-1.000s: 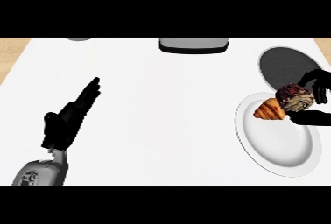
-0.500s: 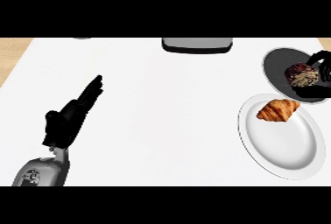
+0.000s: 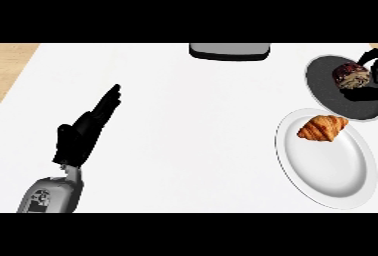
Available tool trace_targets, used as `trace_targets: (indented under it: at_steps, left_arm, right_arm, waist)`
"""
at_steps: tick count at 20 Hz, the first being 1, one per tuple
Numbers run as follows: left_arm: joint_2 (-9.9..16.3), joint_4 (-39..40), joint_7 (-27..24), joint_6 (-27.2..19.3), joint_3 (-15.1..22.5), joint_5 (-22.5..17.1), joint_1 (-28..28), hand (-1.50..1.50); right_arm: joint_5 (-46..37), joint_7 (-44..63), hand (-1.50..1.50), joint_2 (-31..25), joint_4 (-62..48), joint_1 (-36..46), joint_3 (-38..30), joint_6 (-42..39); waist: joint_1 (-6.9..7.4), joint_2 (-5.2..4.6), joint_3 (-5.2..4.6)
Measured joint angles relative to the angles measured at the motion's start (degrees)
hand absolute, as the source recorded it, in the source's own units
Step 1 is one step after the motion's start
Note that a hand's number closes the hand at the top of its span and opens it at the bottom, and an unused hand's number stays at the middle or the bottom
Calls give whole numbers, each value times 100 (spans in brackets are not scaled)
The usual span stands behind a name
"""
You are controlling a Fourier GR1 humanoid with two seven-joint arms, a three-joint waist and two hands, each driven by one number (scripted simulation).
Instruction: Pick the cupcake from the plate and place it in the pan
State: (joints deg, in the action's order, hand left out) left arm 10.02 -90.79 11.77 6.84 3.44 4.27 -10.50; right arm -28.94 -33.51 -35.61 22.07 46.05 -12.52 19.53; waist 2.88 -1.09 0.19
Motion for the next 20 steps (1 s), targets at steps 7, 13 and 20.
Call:
trace_targets:
  at_steps: [7, 13, 20]
  left_arm:
    - [-47, -26, 43, 46, 71, 21, -147, 0]
    - [-37, -30, -27, 110, 76, 0, -115, 0]
    - [-20, -55, 11, 139, -1, -80, -120, 0]
  right_arm:
    - [-340, 681, -150, -242, -1070, 336, 130, -299]
    - [-179, 646, -150, -169, -1403, 525, -61, -721]
    - [716, 107, -150, -156, -1429, 629, -942, -1295]
  waist:
    - [155, -72, 6]
    - [225, -111, 22]
    - [217, -135, 42]
